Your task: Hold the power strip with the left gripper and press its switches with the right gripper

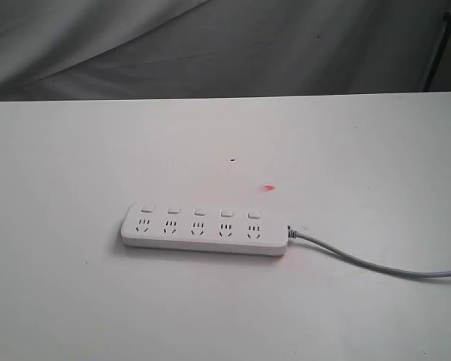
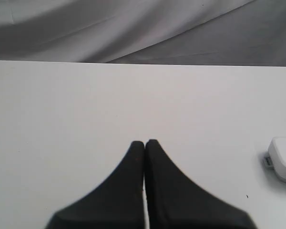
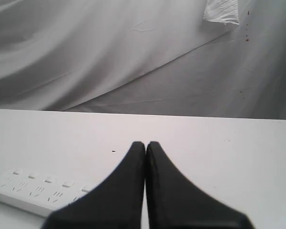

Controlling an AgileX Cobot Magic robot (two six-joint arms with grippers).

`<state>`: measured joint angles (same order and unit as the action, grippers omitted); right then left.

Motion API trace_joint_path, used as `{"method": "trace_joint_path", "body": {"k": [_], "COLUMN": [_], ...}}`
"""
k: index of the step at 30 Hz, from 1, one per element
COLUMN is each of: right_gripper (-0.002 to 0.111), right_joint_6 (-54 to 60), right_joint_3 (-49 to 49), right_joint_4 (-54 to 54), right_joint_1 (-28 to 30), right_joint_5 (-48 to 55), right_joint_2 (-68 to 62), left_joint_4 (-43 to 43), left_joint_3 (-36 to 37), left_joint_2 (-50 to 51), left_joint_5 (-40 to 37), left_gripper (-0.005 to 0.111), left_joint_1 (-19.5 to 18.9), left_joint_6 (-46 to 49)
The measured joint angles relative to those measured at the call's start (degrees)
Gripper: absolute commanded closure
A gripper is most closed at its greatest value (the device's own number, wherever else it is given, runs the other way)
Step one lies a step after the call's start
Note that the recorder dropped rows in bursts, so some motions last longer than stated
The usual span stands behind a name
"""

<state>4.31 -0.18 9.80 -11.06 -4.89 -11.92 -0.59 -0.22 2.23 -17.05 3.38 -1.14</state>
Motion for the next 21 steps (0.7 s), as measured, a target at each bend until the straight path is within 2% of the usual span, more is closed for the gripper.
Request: {"method": "trace_joint_path", "body": {"k": [16, 21], "right_gripper": [0.108, 0.108], "right_joint_6": [0.00, 0.00], "right_joint_3": [0.00, 0.00], "right_joint_4": [0.00, 0.05], "right_joint_1": [0.00, 0.00], "right_joint_5": [0.00, 0.00], "right_joint_2": [0.00, 0.00], "left_joint_4": [-1.24, -1.33], "left_joint_3": [0.00, -0.12], "left_joint_2": [0.00, 1.14], "left_joint_5": [0.00, 4.61], "left_gripper": [0.106, 0.106], "left_joint_1": [0.00, 0.00], "left_joint_6": [0.00, 0.00]}}
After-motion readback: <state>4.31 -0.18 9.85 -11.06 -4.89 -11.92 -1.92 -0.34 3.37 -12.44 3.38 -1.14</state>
